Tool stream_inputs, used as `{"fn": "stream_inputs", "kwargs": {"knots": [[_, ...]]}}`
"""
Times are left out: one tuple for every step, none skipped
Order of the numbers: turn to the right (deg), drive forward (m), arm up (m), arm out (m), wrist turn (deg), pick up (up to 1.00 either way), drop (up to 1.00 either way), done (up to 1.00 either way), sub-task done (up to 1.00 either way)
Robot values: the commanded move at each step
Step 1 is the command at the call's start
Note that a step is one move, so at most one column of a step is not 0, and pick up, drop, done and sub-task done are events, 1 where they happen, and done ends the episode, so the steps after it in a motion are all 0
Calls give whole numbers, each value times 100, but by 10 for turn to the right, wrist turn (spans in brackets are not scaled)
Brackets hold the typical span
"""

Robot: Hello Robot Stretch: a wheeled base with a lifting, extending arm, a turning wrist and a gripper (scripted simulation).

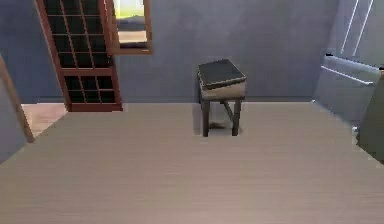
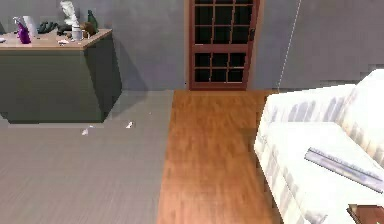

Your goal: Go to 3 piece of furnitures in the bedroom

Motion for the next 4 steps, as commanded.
{"fn": "stream_inputs", "kwargs": {"knots": [[-300, 0, 0, 0, 0, 0, 0, 0, 0], [0, 100, 0, 0, 0, 0, 0, 0, 0], [0, 100, 0, 0, 0, 0, 0, 0, 0], [-30, 0, 0, 0, 0, 0, 0, 0, 0]]}}
